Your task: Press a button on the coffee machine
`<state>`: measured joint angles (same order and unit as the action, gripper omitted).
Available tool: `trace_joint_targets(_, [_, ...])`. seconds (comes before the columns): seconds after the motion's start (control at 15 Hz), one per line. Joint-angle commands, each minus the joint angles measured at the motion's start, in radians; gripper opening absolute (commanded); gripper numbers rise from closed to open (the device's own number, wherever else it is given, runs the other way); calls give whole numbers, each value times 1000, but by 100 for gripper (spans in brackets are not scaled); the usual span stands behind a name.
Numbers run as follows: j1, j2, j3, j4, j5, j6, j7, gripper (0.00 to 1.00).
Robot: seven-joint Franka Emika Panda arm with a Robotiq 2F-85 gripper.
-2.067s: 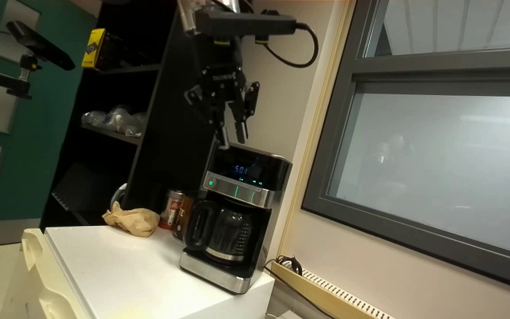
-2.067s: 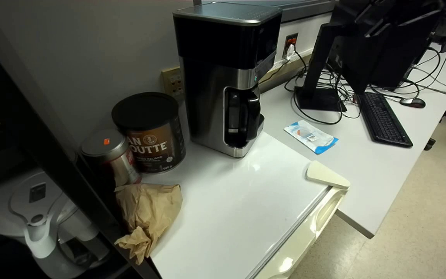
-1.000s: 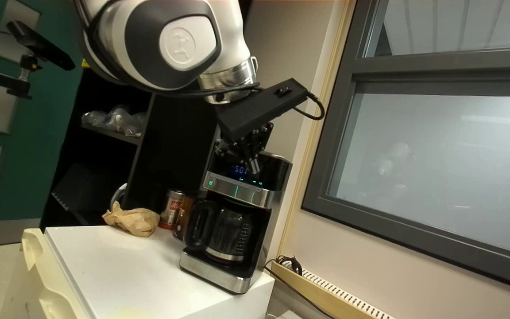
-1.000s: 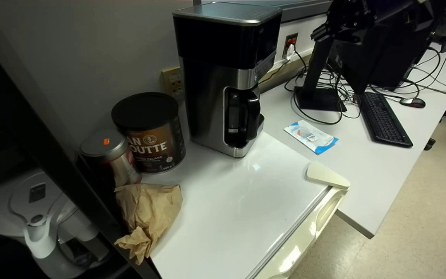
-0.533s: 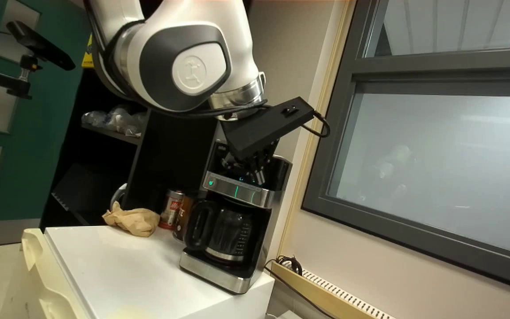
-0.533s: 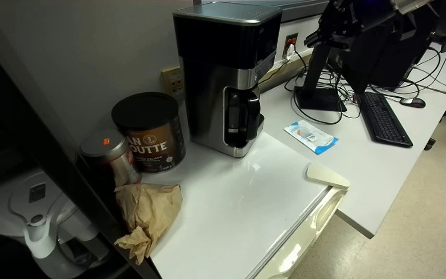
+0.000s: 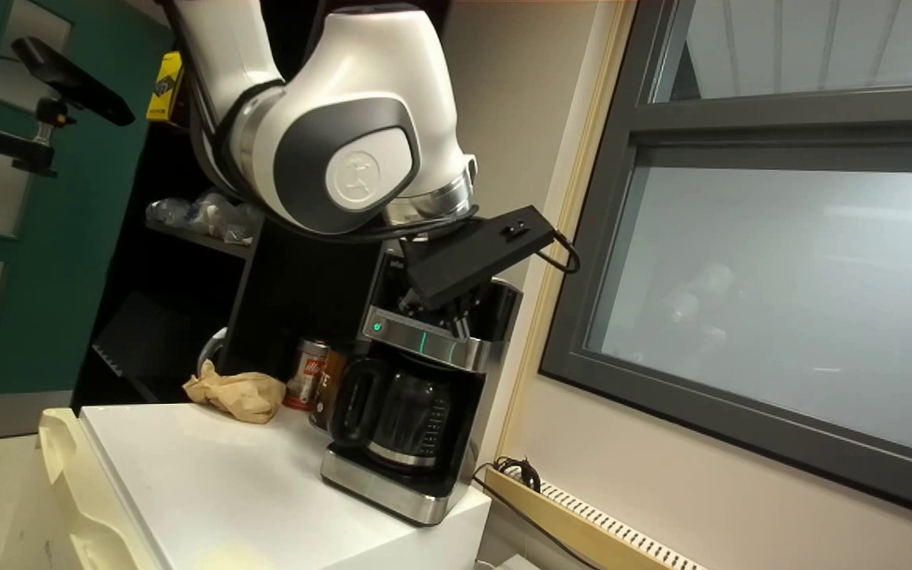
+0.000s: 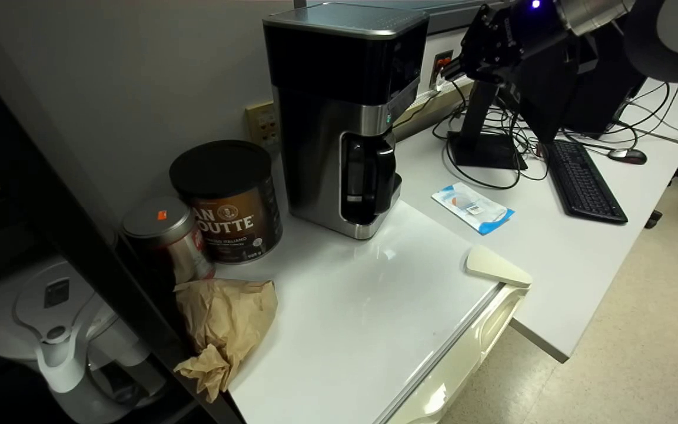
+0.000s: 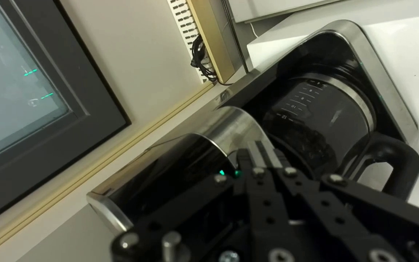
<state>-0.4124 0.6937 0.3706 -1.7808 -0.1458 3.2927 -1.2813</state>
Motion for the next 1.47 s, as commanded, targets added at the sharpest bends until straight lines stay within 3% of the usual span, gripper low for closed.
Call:
trace_joint_targets(0.0, [18, 59, 12, 92, 4, -37, 1, 0])
trace_joint_targets(0.8, [93, 134, -44, 237, 21, -119, 32, 0])
trace_joint_targets(1.4, [101, 140, -60, 257, 17, -145, 58, 0])
